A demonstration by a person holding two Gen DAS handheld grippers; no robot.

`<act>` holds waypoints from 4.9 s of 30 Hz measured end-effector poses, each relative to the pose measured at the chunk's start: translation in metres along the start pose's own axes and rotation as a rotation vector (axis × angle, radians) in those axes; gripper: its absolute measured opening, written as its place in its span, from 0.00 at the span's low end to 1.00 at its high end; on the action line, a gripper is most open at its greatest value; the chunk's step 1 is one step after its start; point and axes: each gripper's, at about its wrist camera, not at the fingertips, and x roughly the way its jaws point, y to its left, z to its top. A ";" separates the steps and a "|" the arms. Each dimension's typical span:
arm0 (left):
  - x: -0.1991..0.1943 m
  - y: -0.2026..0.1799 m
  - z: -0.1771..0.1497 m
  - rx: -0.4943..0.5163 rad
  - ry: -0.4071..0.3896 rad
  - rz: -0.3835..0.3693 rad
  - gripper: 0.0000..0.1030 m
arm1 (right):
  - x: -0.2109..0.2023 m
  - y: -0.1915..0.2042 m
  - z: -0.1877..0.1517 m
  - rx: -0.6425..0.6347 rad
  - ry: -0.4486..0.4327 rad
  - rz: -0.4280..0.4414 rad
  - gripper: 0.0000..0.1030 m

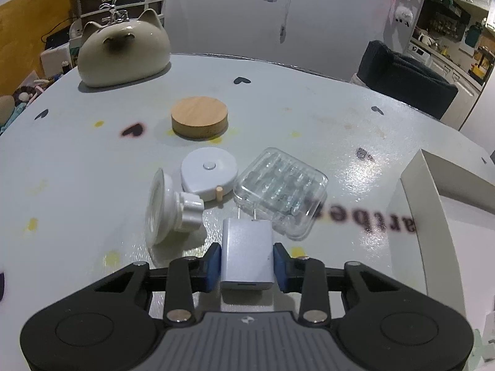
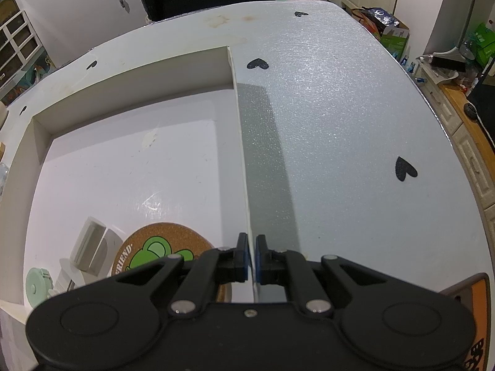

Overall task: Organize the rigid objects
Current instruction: 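Grasp the white plug charger with the left tool, then carry the charger into the tray and open the left tool, then move the open left tool back to the white suction-cup hook, then grasp the white suction-cup hook with the left tool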

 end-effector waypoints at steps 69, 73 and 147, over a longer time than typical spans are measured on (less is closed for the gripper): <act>-0.028 -0.259 -0.036 0.424 0.199 -0.279 0.86 | 0.001 -0.007 -0.003 -0.049 -0.020 0.053 0.04; -0.039 -0.256 -0.033 0.413 0.176 -0.287 0.94 | 0.002 -0.007 -0.003 -0.049 -0.019 0.053 0.04; -0.020 0.041 0.029 -0.015 -0.076 0.049 0.10 | -0.004 0.007 -0.008 0.041 -0.040 -0.042 0.09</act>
